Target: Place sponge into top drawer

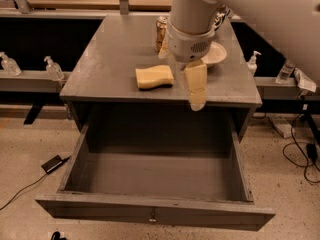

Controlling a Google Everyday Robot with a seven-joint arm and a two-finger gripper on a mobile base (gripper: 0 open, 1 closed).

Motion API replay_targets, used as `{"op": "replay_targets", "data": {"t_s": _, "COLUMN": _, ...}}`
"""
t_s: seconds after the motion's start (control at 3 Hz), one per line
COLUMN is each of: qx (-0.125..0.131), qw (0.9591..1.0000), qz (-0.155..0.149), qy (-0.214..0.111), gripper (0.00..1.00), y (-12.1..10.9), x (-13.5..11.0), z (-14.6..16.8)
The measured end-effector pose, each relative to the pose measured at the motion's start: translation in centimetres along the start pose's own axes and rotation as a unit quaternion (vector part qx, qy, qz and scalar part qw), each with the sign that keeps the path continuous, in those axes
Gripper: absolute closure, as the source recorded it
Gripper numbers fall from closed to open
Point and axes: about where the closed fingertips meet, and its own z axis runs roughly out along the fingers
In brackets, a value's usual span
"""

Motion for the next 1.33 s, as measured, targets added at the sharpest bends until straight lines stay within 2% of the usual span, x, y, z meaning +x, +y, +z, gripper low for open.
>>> {"op": "replay_targets", "data": {"t_s": 0.33, "qx": -0.015, "qw": 0.9990, "qz": -0.043, "qy": 0.005, "gripper": 0.00, "y": -2.9, "x": -2.6, "z": 2.1}}
{"op": "replay_targets", "data": {"t_s": 0.67, "qx": -0.032, "qw": 0.9988, "qz": -0.037, "qy": -0.010, "gripper": 0.00, "y": -6.7, "x": -3.8, "z": 4.4}}
{"op": "replay_targets", "data": {"t_s": 1.0, "qx": -0.026, "qw": 0.9984, "qz": 0.000, "qy": -0.051, "gripper": 0.00, "y": -11.3, "x": -4.1, "z": 5.9}}
{"op": "replay_targets", "data": {"t_s": 1.33, "qx": -0.019, "qw": 0.9971, "qz": 0.023, "qy": -0.070, "gripper": 0.00, "y": -13.3, "x": -4.3, "z": 6.8}}
